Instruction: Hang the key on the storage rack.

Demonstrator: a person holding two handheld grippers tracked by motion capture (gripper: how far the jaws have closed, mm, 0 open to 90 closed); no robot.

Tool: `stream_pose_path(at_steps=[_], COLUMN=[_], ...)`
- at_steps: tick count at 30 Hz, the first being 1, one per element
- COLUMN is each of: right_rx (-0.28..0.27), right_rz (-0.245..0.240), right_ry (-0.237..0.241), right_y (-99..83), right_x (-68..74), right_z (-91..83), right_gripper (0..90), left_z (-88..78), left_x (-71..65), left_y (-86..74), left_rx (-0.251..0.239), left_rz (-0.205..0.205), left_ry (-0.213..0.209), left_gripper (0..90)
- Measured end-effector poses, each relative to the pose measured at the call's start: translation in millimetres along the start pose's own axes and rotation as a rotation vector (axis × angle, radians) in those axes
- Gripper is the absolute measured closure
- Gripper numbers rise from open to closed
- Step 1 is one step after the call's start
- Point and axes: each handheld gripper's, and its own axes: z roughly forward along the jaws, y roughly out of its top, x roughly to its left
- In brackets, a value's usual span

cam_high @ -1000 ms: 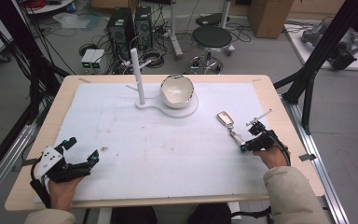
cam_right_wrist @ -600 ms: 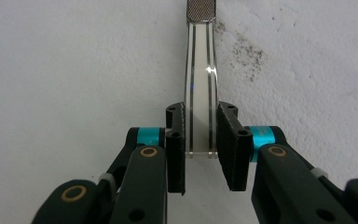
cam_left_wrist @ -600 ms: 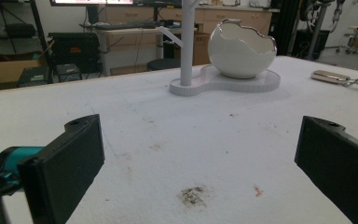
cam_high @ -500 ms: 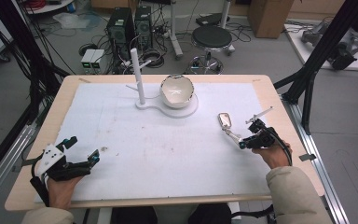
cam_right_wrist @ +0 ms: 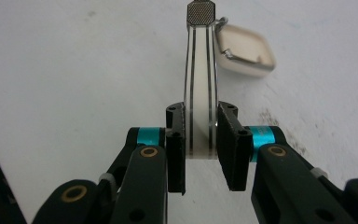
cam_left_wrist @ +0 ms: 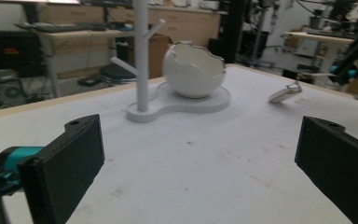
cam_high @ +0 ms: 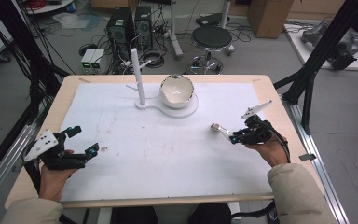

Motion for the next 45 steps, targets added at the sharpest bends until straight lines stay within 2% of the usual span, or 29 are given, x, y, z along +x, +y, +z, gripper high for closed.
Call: stream_pose_path(at_steps=[4, 6, 10, 12, 13, 15, 19, 25, 31, 36, 45], right_rx=[-0.058, -0.073, -0.102, -0.118, -0.126, -0.127, -0.135, -0.137, -0.118, -0.121, -0.119], right_rz=[-0.036, -0.07, -0.121, -0.15, -0.16, -0.193, -0.272, -0.342, -0.405, -0.433, -0.476], right_ry=[0.067, 0.09, 0.135, 0.167, 0.166, 0.193, 0.216, 0.269, 0.301, 0.322, 0.349], right_y=[8.5, 13.2, 24.4, 31.0, 34.3, 41.5, 56.1, 73.0, 84.8, 91.3, 102.7], right_x=[6.6, 10.2, 18.8, 22.6, 25.6, 29.9, 40.4, 55.2, 67.3, 74.4, 84.2], right_z=[-4.6, -6.0, -9.1, -10.4, -11.1, -11.6, -12.2, -10.9, -5.7, -2.8, 3.6], right_gripper=[75.0, 74.9, 74.9, 74.9, 74.9, 74.9, 74.9, 74.9, 74.9, 74.9, 74.9], left_z=[7.9, 13.3, 26.6, 34.2, 37.9, 45.0, 59.7, 83.4, 107.9, 128.0, 153.8], left_x=[-3.0, -5.1, -9.8, -13.0, -14.6, -17.8, -23.4, -36.9, -55.3, -69.7, -92.6], left_y=[15.6, 25.0, 44.4, 53.4, 57.7, 65.7, 80.0, 98.3, 109.5, 111.2, 108.0], left_rx=[0.028, 0.041, 0.041, 0.058, 0.066, 0.076, 0.097, 0.143, 0.197, 0.248, 0.315], left_rz=[0.045, 0.066, 0.081, 0.1, 0.111, 0.13, 0.148, 0.194, 0.249, 0.277, 0.305], left_ry=[-0.042, -0.069, -0.175, -0.211, -0.222, -0.245, -0.311, -0.396, -0.478, -0.543, -0.608], left_gripper=[1.7, 1.7, 1.7, 1.7, 1.7, 1.7, 1.7, 1.7, 1.7, 1.7, 2.2])
